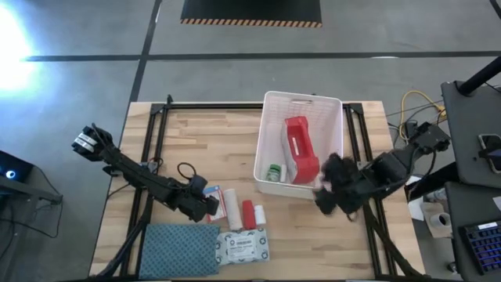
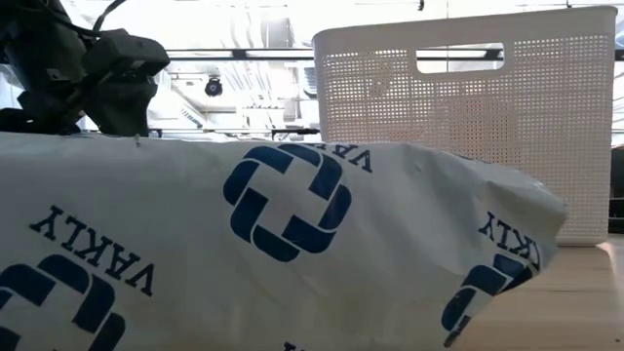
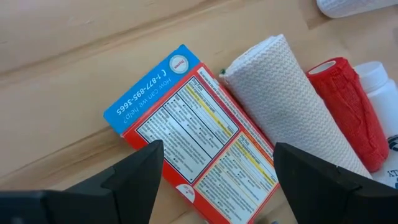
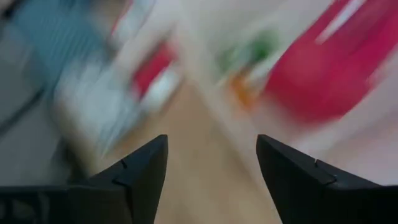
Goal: Pick & place medical supplies in basket/bin
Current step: Adjust the white bin
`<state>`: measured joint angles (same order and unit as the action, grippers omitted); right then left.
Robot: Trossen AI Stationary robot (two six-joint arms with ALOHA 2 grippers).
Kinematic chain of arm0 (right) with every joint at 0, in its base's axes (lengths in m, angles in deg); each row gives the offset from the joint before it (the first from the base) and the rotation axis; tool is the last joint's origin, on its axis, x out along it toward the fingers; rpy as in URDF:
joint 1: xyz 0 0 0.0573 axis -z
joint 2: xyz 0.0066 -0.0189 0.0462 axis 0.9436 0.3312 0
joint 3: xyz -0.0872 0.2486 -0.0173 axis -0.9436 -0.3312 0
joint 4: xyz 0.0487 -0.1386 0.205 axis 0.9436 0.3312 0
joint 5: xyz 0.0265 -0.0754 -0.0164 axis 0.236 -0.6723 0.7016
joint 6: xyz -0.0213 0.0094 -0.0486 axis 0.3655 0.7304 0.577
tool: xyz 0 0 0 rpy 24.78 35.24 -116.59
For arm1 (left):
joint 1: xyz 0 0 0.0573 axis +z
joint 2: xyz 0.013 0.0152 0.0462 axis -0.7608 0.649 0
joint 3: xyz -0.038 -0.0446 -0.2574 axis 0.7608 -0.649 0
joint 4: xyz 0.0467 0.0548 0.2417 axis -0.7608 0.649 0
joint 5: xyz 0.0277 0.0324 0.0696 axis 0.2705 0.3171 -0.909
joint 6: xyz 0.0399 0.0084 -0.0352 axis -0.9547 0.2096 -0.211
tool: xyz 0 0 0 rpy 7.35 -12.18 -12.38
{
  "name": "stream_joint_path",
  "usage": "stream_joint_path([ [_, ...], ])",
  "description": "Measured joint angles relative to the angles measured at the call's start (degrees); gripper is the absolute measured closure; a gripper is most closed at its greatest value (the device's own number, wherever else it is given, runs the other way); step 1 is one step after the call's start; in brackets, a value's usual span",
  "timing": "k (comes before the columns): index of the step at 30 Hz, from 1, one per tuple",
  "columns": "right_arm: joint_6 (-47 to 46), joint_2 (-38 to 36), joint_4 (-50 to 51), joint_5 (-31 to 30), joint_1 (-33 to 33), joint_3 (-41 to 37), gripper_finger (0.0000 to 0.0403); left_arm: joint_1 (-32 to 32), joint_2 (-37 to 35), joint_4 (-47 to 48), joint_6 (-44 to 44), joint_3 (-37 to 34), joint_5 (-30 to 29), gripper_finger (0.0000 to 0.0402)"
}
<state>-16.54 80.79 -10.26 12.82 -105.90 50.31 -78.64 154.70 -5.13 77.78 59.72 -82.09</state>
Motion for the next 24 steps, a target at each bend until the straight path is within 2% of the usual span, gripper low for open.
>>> stream_joint_path([
  [4, -9.96, 0.07, 1.89, 17.46, -3.82, -1.08, 0.0189, 0.00, 0.01, -0.17, -0.78, -0.02, 0.00, 0.0121],
  [6, -20.32, 0.04, 7.12, 22.49, -5.88, -2.72, 0.0198, 0.00, 0.02, -0.33, -2.32, -0.02, 0.00, 0.0121],
  [8, -31.50, 0.07, 13.91, 24.02, -8.22, -5.49, 0.0205, 0.00, 0.02, -0.39, -3.40, -0.02, 0.00, 0.0121],
  [12, -43.81, -1.79, 13.26, 17.07, -12.02, -12.97, 0.0211, 0.00, 0.02, -0.39, -3.61, -0.04, -0.05, 0.0121],
  [14, -46.52, -2.70, 12.95, 16.23, -11.67, -16.41, 0.0212, 0.00, 0.02, -0.42, -3.63, -0.06, -0.07, 0.0121],
  [17, -46.12, -3.23, 12.40, 13.26, -10.03, -21.00, 0.0212, 0.00, 0.02, -0.58, -3.63, -0.07, -0.07, 0.0121],
  [24, -44.63, -6.31, 12.25, -3.93, -4.57, -25.16, 0.0212, 0.00, 0.02, -0.58, -3.63, -0.07, -0.09, 0.0121],
])
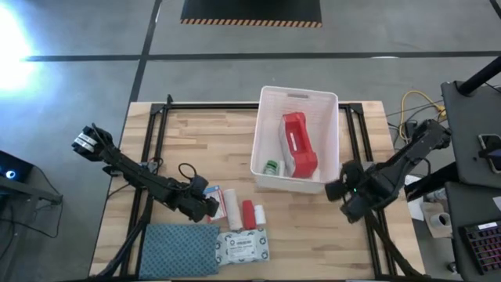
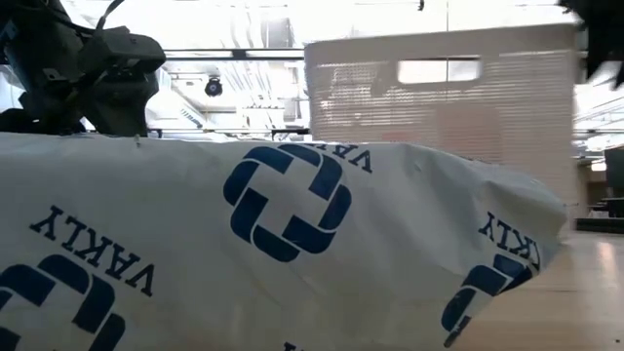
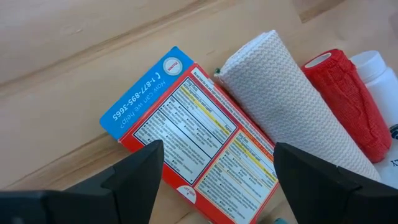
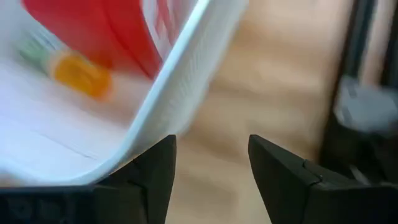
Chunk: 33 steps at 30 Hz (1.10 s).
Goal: Pick & place medical supplies in basket/bin
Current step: Adjust the white bin, then put the white pill bottle into the white bin
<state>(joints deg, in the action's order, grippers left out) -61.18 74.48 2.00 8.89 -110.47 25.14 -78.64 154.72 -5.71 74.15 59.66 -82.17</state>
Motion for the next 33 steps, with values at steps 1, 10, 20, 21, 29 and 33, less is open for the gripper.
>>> stream_joint_path([
  [1, 0.00, -0.60, 0.10, -2.82, 0.68, -0.08, 0.0211, 0.00, 0.00, 0.01, 0.00, 0.00, 0.00, 0.0121],
  [10, 6.18, -3.07, -0.40, -0.39, 2.00, 3.84, 0.0211, -0.07, 0.00, -0.07, 0.00, 0.00, 0.04, 0.0121],
  [20, 11.39, 0.29, -38.92, 17.69, 1.34, 0.00, 0.0211, -0.13, -0.02, -8.73, -16.16, 0.00, 0.13, 0.0121],
  [21, 11.75, 1.55, -43.51, 16.49, 1.44, -0.98, 0.0211, -0.13, -0.02, -10.01, -18.60, 0.00, 0.15, 0.0121],
  [29, 5.47, 18.45, -61.09, 5.41, 2.78, -3.30, 0.0211, -2.35, -0.07, -11.02, -30.75, 0.00, 2.61, 0.0121],
  [33, 3.45, 27.98, -61.46, 1.87, 3.40, 2.14, 0.0211, -4.75, -0.07, -7.67, -30.89, 0.00, 3.56, 0.0121],
])
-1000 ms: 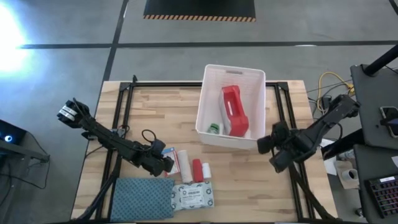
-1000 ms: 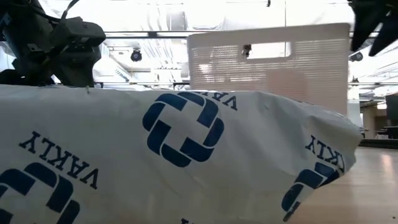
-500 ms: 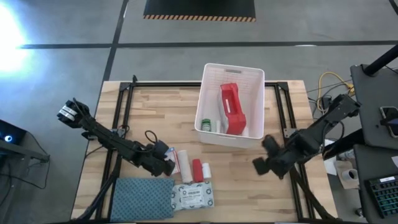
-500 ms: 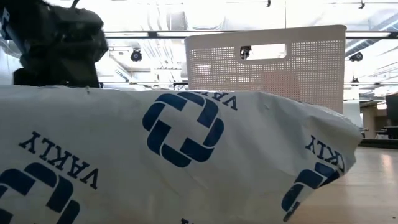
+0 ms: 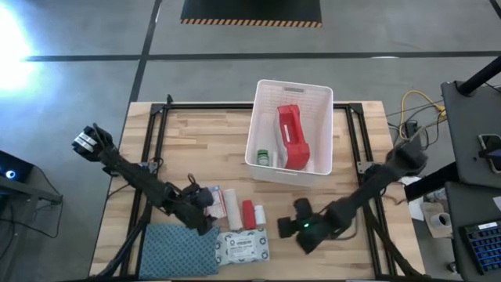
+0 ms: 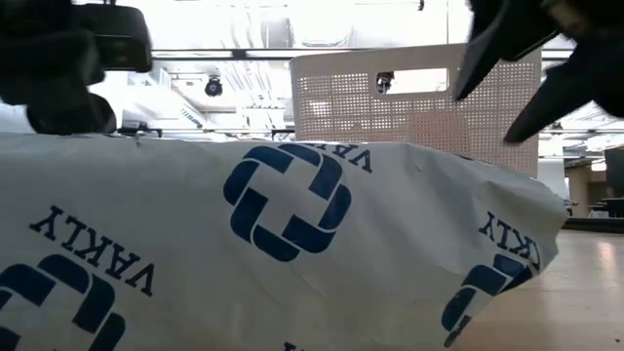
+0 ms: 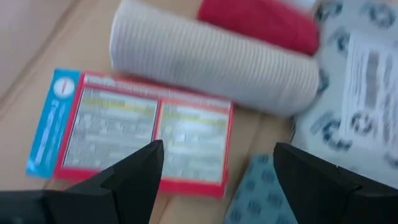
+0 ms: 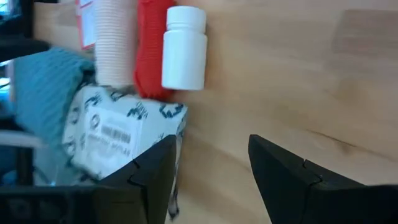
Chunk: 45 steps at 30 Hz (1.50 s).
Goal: Pick & place medical supplies in basket/bin
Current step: Put the white pill bottle into the white bin
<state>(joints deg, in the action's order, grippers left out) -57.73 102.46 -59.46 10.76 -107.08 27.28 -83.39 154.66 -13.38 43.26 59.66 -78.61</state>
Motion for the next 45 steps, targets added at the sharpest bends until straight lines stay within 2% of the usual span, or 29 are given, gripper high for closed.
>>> stream_joint_path([
  [4, 1.28, 8.28, 0.24, -0.11, 2.15, 5.85, 0.0211, -1.78, 0.00, 3.10, 0.01, -0.10, 0.04, 0.0121],
  [8, 3.36, 13.09, 0.85, 0.07, 4.40, 11.38, 0.0202, -2.53, 0.00, 5.69, 0.01, -0.26, 1.89, 0.0121],
  [14, 7.17, 18.27, 11.20, 1.00, 7.45, 20.07, 0.0144, -2.53, -2.96, 6.82, 0.01, -2.55, 3.63, 0.0121],
  [18, 8.93, 21.10, 12.23, 3.01, 9.36, 23.86, 0.0105, -2.86, -6.54, 6.87, 0.01, -5.02, 3.67, 0.0121],
  [23, 9.65, 24.53, 15.14, 8.04, 11.30, 26.60, 0.0087, -3.17, -10.16, 6.96, 0.27, -7.45, 3.67, 0.0121],
  [26, 8.72, 24.92, 18.86, 8.63, 11.53, 27.18, 0.0099, -3.25, -11.58, 6.78, 0.70, -8.70, 3.69, 0.0121],
  [30, 9.40, 24.99, 21.97, 9.39, 11.72, 27.05, 0.0135, -3.27, -12.64, 6.89, 1.51, -10.13, 3.69, 0.0121],
  [42, 15.89, 23.78, 22.76, 12.30, 12.95, 26.37, 0.0252, -3.27, -12.76, 6.87, 1.47, -11.74, 3.69, 0.0121],
  [45, 16.56, 21.38, 22.97, 10.07, 12.58, 26.77, 0.0255, -3.27, -12.76, 6.87, 1.43, -11.74, 3.67, 0.0121],
])
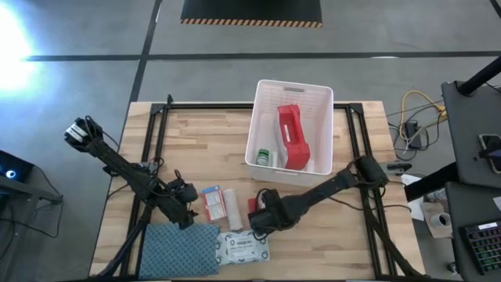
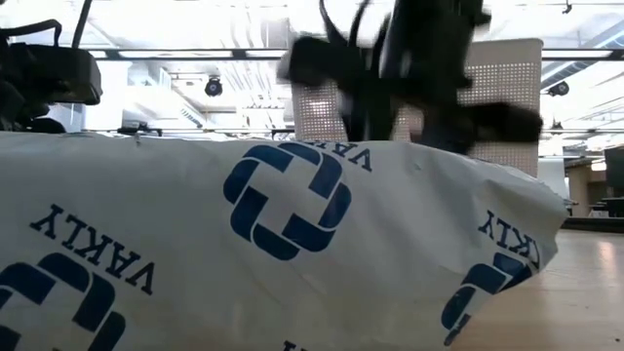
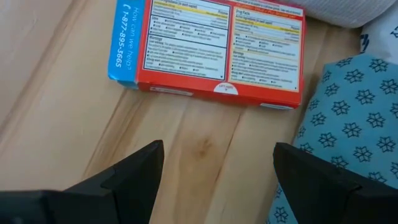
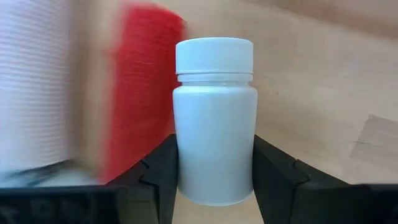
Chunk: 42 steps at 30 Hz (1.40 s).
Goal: Pick & place medical supplies in basket/bin
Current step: Put the white pill bottle into the white bin, then put the red bandage into the white bin
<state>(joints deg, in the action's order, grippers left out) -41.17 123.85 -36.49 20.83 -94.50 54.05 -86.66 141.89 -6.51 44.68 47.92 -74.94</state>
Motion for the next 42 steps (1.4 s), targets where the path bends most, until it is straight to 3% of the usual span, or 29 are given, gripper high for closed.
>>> stream_joint_path([
  [3, 1.58, -5.54, -0.04, -6.91, -1.25, 1.61, 0.0255, 0.00, 0.00, -0.02, -0.07, 0.22, -0.87, 0.0121],
  [8, 5.80, -17.89, 3.89, -25.73, -1.86, 4.02, 0.0248, 0.00, 0.00, -0.12, 0.04, 0.22, -2.83, 0.0121],
  [11, 6.24, -23.68, 10.81, -29.20, 1.99, 4.04, 0.0233, 0.01, 0.00, -0.57, 0.07, 0.22, -3.40, 0.0121],
  [17, 22.77, -28.21, 11.87, -23.52, 15.59, 1.79, 0.0182, 0.02, 0.00, -1.52, 0.09, 0.24, -5.66, 0.0121],
  [19, 27.42, -28.30, 10.09, -18.98, 19.36, 1.78, 0.0165, 0.04, 0.00, -1.76, 0.14, 0.24, -5.72, 0.0121],
  [22, 33.69, -28.19, 7.46, -10.26, 22.87, 1.78, 0.0135, 0.04, 0.00, -2.56, 2.38, 0.24, -5.71, 0.0121],
  [24, 35.89, -28.21, 6.60, -8.19, 23.09, 1.78, 0.0114, 0.04, 0.00, -3.11, 4.56, 0.24, -5.70, 0.0121],
  [29, 38.78, -29.11, 9.43, -8.79, 18.65, 2.33, 0.0081, 0.13, 0.03, -5.08, 10.71, 0.24, -6.12, 0.0121],
  [35, 26.97, -29.91, 24.68, -10.13, 9.26, 2.31, 0.0076, 2.01, 1.85, -3.25, 33.43, -0.20, -6.29, 0.0121],
  [39, 16.25, -30.85, 30.29, -11.09, 1.61, 2.31, 0.0076, 1.99, 3.81, -3.58, 40.70, -0.23, -6.19, 0.0121],
  [42, 14.17, -31.89, 29.56, -11.02, -3.11, 2.31, 0.0077, 1.99, 4.98, -5.89, 42.87, -0.26, -6.17, 0.0121],
])
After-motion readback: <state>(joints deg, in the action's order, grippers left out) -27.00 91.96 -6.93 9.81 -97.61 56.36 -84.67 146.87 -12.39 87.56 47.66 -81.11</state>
